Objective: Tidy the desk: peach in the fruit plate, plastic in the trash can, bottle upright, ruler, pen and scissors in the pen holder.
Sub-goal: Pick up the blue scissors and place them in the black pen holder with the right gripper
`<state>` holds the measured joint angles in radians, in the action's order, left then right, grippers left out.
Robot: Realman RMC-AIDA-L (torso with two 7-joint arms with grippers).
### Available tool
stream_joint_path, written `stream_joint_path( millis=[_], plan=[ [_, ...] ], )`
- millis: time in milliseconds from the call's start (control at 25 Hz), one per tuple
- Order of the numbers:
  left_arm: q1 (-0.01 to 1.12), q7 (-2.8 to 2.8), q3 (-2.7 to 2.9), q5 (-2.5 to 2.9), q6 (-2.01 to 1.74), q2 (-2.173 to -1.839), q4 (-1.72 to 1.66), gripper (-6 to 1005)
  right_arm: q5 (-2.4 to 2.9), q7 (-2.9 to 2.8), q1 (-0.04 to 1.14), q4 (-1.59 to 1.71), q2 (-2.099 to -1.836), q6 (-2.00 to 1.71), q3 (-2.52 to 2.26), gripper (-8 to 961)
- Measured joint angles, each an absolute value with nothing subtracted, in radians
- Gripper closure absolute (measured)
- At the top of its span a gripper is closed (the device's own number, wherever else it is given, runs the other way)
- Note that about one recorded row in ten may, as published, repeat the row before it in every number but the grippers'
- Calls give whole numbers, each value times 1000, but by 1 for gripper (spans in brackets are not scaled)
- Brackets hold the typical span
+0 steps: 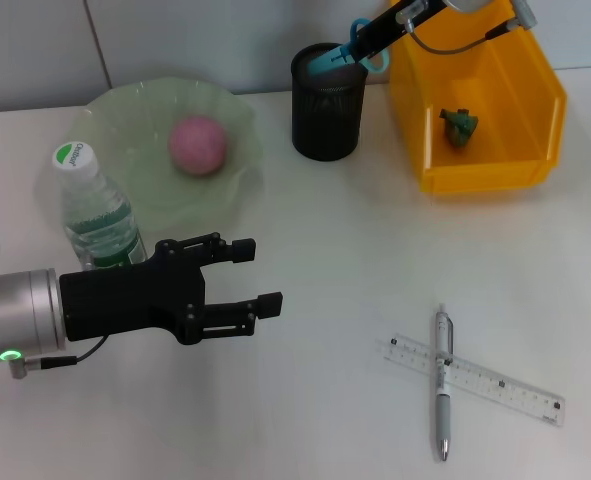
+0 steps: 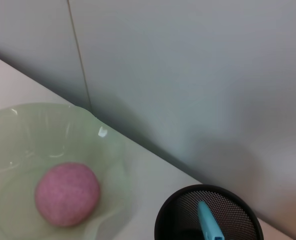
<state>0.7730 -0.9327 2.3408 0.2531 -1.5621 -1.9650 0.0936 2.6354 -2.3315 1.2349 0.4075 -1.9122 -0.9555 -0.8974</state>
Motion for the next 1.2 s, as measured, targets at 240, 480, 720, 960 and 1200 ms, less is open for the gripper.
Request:
stream_joint_path(
  millis=[240, 480, 720, 960, 1200],
  plan=[
    [773, -933, 2342, 253, -1566, -1965, 94, 194, 2635, -2332, 1235, 402, -1916, -946, -897, 865],
    [772, -934, 2342, 253, -1566, -1965, 94, 195, 2635, -2332, 1235, 402, -1923, -937, -917, 865],
    [771, -934, 2345, 253, -1566, -1965, 94, 196, 2635, -2338, 1235, 405, -1925, -936, -925, 865],
    [762, -944, 2347, 253, -1569, -1965, 94, 197, 2635, -2346, 1235, 408, -1925, -928, -924, 854],
    [756, -946, 2347, 248, -1583, -1962, 94, 198, 2635, -2353, 1235, 411, -1924, -919, -923, 760]
  ],
)
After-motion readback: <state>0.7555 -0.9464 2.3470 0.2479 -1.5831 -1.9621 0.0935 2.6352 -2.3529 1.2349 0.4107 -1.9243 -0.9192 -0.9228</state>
